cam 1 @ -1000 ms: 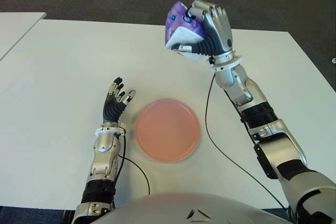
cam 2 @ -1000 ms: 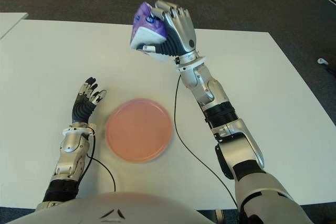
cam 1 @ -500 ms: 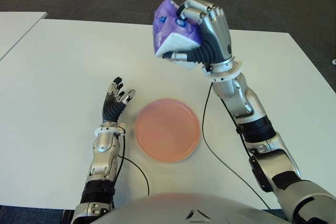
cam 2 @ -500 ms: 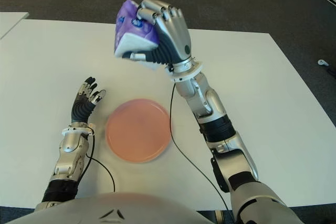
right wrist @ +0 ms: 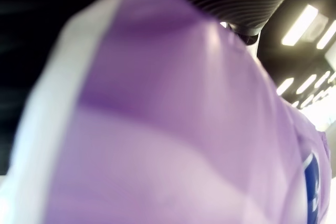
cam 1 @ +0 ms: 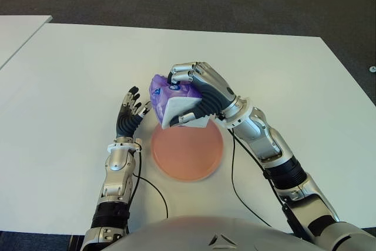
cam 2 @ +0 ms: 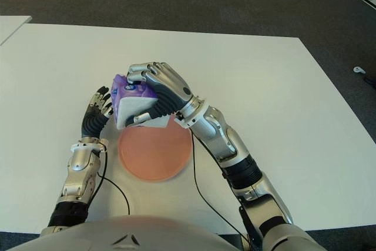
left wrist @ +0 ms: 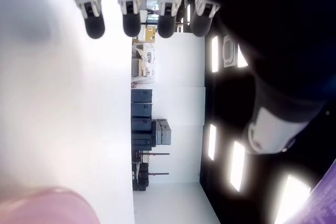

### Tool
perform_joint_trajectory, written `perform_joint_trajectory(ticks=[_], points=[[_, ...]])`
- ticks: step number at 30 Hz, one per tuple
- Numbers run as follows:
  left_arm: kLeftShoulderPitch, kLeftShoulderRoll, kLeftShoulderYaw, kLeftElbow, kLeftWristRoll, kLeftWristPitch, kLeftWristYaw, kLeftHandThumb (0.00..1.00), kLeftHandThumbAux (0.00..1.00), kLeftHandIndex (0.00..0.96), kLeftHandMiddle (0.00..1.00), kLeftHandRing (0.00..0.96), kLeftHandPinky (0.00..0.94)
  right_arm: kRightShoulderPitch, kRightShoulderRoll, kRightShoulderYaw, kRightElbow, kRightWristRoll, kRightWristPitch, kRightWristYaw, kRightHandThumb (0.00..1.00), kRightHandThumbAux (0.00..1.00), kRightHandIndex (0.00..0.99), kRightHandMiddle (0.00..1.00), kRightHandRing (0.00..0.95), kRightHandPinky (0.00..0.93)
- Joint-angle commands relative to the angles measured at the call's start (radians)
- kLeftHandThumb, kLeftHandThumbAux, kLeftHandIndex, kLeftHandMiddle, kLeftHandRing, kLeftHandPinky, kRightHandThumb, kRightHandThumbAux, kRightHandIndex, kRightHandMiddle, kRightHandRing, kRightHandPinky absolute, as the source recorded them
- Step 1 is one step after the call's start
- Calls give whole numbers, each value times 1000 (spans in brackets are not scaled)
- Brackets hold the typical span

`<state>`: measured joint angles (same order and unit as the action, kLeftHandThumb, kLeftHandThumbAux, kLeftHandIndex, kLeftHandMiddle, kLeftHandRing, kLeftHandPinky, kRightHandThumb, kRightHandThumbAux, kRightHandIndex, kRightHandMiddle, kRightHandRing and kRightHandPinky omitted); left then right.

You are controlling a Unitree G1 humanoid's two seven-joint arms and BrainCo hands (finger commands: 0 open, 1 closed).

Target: Put the tissue paper into the plate.

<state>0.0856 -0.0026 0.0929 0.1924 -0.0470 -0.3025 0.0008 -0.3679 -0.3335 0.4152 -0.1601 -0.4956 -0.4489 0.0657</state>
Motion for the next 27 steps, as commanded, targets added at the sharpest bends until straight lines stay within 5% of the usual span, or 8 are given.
perform_joint_trajectory(ticks=[1, 9, 27], points=[[-4, -6, 10, 3, -72, 49, -46, 0, 640, 74, 62, 25, 8, -2, -5, 7, 32, -13, -55, 24, 1000, 634, 756, 461, 504, 814], [-14, -3, 16, 16, -82, 77, -38, 0, 629, 73, 32, 3, 0, -14, -17, 11, 76, -68, -115, 40, 1000, 635, 741, 461, 503, 804], [-8, 12, 3, 44, 30, -25, 7, 0, 646, 31, 6, 0, 0, 37, -48, 32, 124, -191, -137, 46, 1000, 634, 718, 462, 502, 779]])
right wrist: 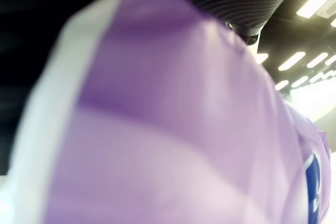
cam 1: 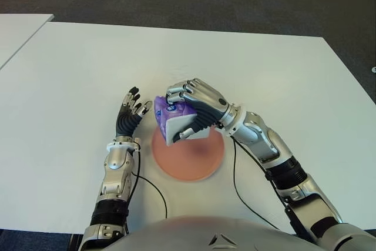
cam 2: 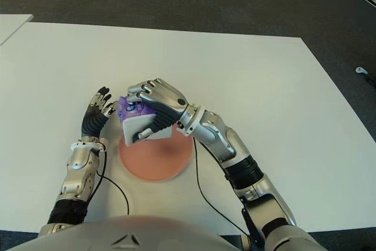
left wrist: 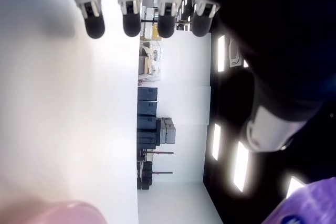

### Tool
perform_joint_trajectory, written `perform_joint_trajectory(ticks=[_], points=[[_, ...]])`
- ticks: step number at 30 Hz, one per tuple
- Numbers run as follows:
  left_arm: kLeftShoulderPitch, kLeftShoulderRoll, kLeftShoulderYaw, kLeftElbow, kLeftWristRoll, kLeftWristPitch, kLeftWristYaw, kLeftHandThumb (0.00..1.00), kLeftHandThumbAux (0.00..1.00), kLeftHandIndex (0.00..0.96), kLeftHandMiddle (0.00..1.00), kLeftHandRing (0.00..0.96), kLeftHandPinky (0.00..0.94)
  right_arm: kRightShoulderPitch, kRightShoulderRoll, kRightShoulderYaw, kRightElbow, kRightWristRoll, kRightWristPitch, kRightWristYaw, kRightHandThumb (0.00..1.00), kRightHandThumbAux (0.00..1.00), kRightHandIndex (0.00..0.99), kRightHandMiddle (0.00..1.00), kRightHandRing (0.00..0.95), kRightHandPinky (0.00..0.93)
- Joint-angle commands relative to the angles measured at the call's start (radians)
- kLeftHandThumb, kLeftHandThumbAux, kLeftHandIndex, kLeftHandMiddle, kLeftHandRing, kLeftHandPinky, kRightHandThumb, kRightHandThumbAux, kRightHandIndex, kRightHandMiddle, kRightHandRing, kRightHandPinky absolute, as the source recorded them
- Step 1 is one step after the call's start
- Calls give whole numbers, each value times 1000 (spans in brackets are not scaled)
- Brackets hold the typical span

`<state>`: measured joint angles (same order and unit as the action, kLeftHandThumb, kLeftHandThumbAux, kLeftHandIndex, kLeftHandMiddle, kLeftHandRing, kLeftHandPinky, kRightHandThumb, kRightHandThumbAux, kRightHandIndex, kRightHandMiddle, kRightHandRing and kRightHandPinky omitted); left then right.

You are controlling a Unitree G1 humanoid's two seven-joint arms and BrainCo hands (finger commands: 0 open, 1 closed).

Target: Put the tissue paper into the plate.

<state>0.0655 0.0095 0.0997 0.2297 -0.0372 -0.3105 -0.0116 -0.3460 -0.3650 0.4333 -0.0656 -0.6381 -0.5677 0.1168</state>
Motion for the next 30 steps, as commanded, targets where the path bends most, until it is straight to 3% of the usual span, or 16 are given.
perform_joint_trajectory(ticks=[1, 5, 7, 10, 30], points=[[13, -1, -3, 6, 22, -19, 21, 0, 652, 30, 9, 0, 0, 14, -17, 14, 31, -57, -20, -7, 1000, 634, 713, 462, 502, 777], [15, -2, -2, 5, 24, -26, 26, 0, 663, 29, 15, 0, 0, 8, -19, 16, 40, -84, -25, -16, 1000, 634, 704, 462, 501, 775], [16, -4, -1, 4, 25, -30, 26, 0, 670, 29, 20, 0, 0, 5, -20, 17, 48, -95, -28, -23, 971, 649, 516, 490, 519, 767], [18, -4, -1, 3, 26, -36, 26, 0, 675, 29, 24, 0, 0, 1, -21, 18, 57, -106, -33, -30, 958, 655, 429, 504, 526, 763], [18, -8, 0, -13, 22, -23, 32, 0, 664, 32, 22, 0, 0, 25, -37, 42, 76, -139, -92, -59, 951, 660, 382, 509, 531, 793]])
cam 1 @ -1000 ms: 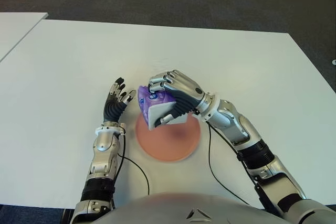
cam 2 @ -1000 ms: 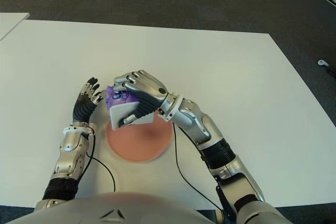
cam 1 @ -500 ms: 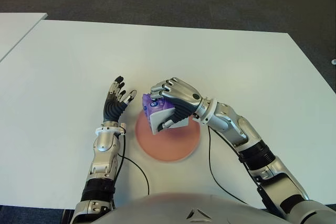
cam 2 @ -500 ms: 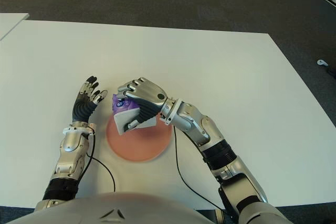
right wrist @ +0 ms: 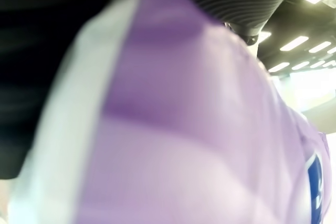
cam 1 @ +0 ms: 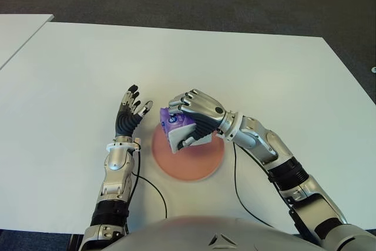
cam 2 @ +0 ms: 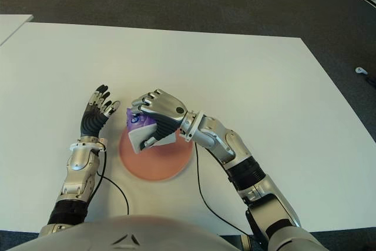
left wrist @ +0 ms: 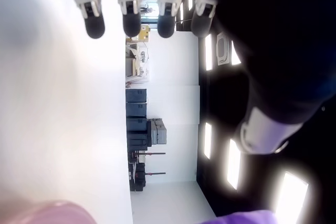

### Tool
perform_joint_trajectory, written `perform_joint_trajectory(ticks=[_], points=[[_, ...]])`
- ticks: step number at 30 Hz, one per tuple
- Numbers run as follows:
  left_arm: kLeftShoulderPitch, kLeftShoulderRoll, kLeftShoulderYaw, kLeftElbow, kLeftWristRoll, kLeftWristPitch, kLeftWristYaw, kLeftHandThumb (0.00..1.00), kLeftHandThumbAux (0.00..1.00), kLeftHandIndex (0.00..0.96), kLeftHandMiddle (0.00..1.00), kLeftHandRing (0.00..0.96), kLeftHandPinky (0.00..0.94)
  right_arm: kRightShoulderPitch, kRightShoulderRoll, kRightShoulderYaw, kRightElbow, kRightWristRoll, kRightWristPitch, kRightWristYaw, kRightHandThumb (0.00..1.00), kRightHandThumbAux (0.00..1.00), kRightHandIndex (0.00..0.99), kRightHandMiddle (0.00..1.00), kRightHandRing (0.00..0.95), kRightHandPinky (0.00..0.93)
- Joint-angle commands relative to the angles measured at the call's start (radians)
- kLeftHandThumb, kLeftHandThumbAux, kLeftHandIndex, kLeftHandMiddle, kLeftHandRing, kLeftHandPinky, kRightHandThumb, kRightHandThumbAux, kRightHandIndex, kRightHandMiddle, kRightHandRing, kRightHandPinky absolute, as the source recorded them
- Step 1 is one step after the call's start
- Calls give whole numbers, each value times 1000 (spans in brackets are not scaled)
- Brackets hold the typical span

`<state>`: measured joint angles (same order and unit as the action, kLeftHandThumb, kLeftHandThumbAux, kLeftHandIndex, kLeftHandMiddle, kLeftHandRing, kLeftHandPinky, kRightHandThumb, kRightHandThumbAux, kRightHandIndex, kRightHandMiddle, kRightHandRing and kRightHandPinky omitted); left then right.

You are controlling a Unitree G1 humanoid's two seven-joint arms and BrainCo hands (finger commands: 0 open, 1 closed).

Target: Put the tissue paper into the plate.

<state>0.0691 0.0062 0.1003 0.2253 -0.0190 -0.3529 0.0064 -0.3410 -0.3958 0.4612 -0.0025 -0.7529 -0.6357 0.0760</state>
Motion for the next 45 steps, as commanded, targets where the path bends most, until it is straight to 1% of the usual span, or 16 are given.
perform_joint_trajectory(ticks=[1, 9, 10, 12, 15, 20, 24, 25, 28, 29, 30, 31, 32, 34, 37, 45], points=[[14, -4, -1, -10, 4, 21, 14, 0, 662, 34, 24, 0, 0, 21, -6, 15, 15, -25, -28, -21, 951, 660, 381, 510, 532, 797], [16, -5, -3, -23, 1, 34, 11, 0, 657, 42, 29, 0, 0, 30, -5, 21, 23, -44, -44, -35, 950, 660, 380, 511, 537, 813], [16, -5, -3, -24, 0, 37, 10, 0, 658, 42, 29, 0, 0, 31, -5, 22, 25, -48, -44, -38, 913, 667, 387, 524, 636, 816], [16, -5, -2, -25, -2, 40, 9, 0, 658, 43, 29, 0, 0, 32, -4, 24, 29, -53, -45, -42, 882, 674, 393, 535, 724, 818], [16, -5, -3, -26, -3, 45, 8, 0, 658, 44, 26, 0, 0, 30, -7, 28, 32, -70, -46, -48, 859, 678, 397, 542, 784, 815], [15, -5, -3, -26, 0, 48, 11, 0, 661, 45, 20, 0, 0, 30, -14, 35, 32, -107, -47, -65, 850, 679, 401, 543, 795, 785], [15, -3, -2, -26, 5, 46, 14, 0, 659, 41, 17, 0, 0, 44, -22, 43, 18, -148, -44, -83, 850, 677, 412, 575, 761, 724], [16, -3, -2, -26, 8, 45, 17, 0, 658, 40, 17, 0, 0, 48, -33, 46, -1, -171, -43, -81, 846, 679, 409, 582, 739, 686], [17, -4, -2, -26, 13, 44, 22, 0, 654, 39, 18, 0, 0, 54, -57, 50, -39, -212, -38, -64, 734, 707, 417, 593, 615, 538], [17, -3, -2, -25, 15, 46, 25, 0, 653, 39, 18, 0, 0, 50, -69, 56, -52, -219, -32, -27, 616, 680, 394, 536, 544, 478], [17, -3, -3, -24, 17, 47, 28, 0, 653, 39, 17, 0, 0, 46, -77, 61, -61, -224, -27, 0, 416, 640, 272, 383, 375, 312], [17, -3, -3, -24, 19, 50, 31, 0, 653, 40, 16, 0, 0, 44, -88, 66, -73, -222, -23, 38, 287, 616, 194, 285, 266, 204], [17, -2, -4, -24, 19, 52, 32, 0, 653, 39, 15, 0, 0, 43, -93, 70, -81, -218, -20, 62, 191, 592, 127, 206, 175, 130], [18, -2, -5, -24, 20, 53, 33, 0, 654, 37, 12, 0, 0, 42, -100, 74, -93, -207, -14, 102, 100, 563, 66, 128, 91, 66], [18, -1, -5, -26, 17, 60, 30, 0, 657, 33, 7, 0, 0, 50, -104, 75, -105, -179, -1, 146, 33, 513, 21, 45, 29, 21], [11, 1, -2, -28, 5, 86, 22, 0, 655, 25, 0, 0, 0, 71, -98, 70, -106, -135, 7, 168, 1, 439, 1, 2, 1, 1]])
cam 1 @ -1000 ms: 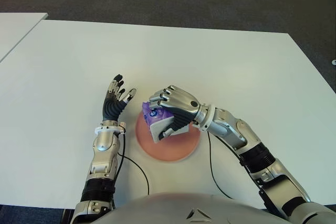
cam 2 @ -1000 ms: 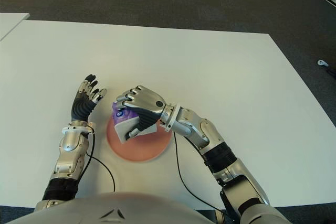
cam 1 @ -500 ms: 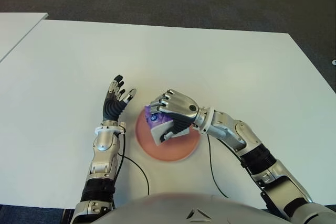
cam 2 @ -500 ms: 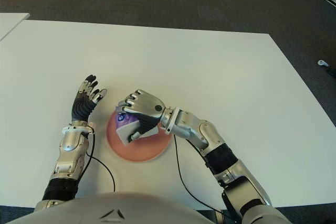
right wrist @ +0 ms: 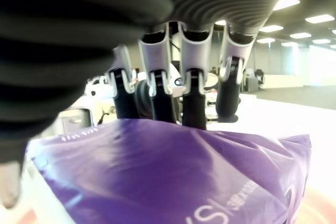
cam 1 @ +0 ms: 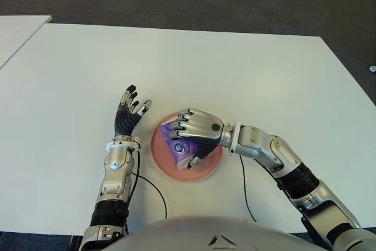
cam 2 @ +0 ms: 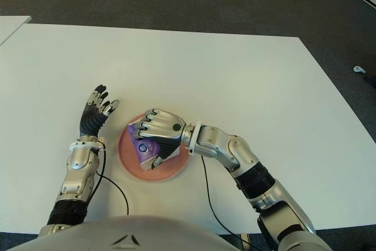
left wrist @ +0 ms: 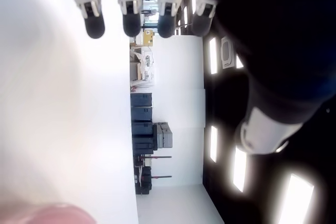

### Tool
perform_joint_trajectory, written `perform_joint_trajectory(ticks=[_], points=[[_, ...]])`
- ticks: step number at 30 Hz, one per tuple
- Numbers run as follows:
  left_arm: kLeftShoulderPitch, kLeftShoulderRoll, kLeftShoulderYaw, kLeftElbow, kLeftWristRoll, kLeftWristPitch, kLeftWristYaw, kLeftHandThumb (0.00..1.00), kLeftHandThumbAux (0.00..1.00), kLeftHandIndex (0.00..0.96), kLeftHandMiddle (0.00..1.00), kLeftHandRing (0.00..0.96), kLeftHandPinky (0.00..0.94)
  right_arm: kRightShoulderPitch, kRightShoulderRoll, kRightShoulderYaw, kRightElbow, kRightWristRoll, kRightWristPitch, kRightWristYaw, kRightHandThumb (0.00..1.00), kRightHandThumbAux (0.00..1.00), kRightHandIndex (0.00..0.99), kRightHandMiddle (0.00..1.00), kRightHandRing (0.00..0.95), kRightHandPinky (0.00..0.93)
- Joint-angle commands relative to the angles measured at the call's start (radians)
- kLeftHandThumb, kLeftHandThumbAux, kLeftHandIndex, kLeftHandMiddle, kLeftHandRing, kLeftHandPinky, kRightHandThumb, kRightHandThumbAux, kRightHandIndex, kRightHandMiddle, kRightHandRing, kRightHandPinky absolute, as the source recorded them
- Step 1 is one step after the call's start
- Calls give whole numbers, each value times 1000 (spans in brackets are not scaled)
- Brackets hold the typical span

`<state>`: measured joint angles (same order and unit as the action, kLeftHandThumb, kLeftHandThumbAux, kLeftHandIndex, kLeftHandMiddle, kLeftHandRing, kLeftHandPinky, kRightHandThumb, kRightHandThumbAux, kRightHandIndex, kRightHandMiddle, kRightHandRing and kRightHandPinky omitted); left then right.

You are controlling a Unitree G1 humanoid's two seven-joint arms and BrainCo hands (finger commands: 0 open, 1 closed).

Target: Put the tissue paper into the plate.

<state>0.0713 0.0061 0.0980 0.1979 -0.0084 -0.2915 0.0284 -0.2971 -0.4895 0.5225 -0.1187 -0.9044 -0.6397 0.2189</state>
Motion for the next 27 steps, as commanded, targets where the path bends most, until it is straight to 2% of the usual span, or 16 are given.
perform_joint_trajectory(ticks=[1, 11, 19, 27], points=[[8, 1, 2, -1, -10, 27, -2, 0, 654, 24, 0, 0, 0, 29, -3, 9, 12, 24, 10, 25, 1, 434, 0, 1, 0, 0], [9, -6, 2, -11, -42, 37, -11, 0, 666, 24, 0, 0, 0, 37, -9, 1, 4, 32, 17, 34, 0, 425, 0, 0, 0, 0], [13, 2, -1, -13, -39, 37, -14, 0, 663, 25, 0, 0, 0, 13, -18, 8, 10, -41, 5, 0, 0, 426, 0, 0, 0, 0], [12, 10, -2, -6, -43, 32, -28, 0, 649, 23, 0, 0, 0, -3, -29, -39, -16, -30, -7, -56, 0, 418, 0, 0, 0, 0]])
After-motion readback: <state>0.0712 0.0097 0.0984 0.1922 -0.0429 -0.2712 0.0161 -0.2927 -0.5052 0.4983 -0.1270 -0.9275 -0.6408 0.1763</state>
